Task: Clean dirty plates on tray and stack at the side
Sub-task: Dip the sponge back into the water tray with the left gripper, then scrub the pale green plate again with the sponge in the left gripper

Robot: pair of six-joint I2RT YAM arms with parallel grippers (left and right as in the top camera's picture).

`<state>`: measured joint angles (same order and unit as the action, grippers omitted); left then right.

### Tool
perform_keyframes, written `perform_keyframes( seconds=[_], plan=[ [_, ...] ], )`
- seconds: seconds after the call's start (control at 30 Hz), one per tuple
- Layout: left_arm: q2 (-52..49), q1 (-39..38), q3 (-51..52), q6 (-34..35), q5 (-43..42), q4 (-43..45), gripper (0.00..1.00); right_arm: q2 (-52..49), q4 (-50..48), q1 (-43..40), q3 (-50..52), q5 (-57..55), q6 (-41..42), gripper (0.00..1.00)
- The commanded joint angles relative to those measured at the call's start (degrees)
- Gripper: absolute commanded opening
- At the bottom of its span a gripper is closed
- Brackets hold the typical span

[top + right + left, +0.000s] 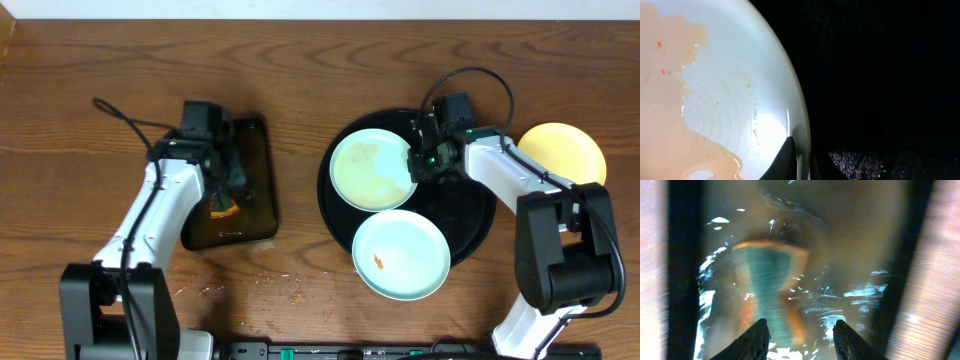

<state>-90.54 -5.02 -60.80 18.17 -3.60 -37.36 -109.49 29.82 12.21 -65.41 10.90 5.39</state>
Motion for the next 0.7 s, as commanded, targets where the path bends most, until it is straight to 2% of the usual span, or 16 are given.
perform_keyframes(
  seconds=[0.0, 0.2, 0.27, 0.4, 0.67],
  plan=[
    [2.1, -5.6, -2.5, -0.5, -9.7, 2.9, 0.43, -2.6, 1.2, 0.4, 2.3, -4.4, -1.2, 0.08],
    [-2.3, -17.4, -2.2, -0.5, -11.4, 12.0, 0.42, -2.6, 1.2, 0.8, 2.3, -4.2, -1.2, 0.08],
    [-5.2, -19.7, -2.2, 0.4, -11.4, 14.8, 0.35, -2.6, 1.3, 0.7, 2.3, -4.2, -1.2, 0.07],
    [-11.0, -21.8, -2.2, 5.1, -13.4, 18.7, 0.21, -2.6, 1.7, 0.5, 2.3, -4.2, -1.2, 0.07],
    [-18.8, -21.9, -2.2, 8.1, -18.5, 24.9, 0.21, -2.6, 2.7, 0.5, 2.3, -6.0, -0.1, 0.05]
  ],
)
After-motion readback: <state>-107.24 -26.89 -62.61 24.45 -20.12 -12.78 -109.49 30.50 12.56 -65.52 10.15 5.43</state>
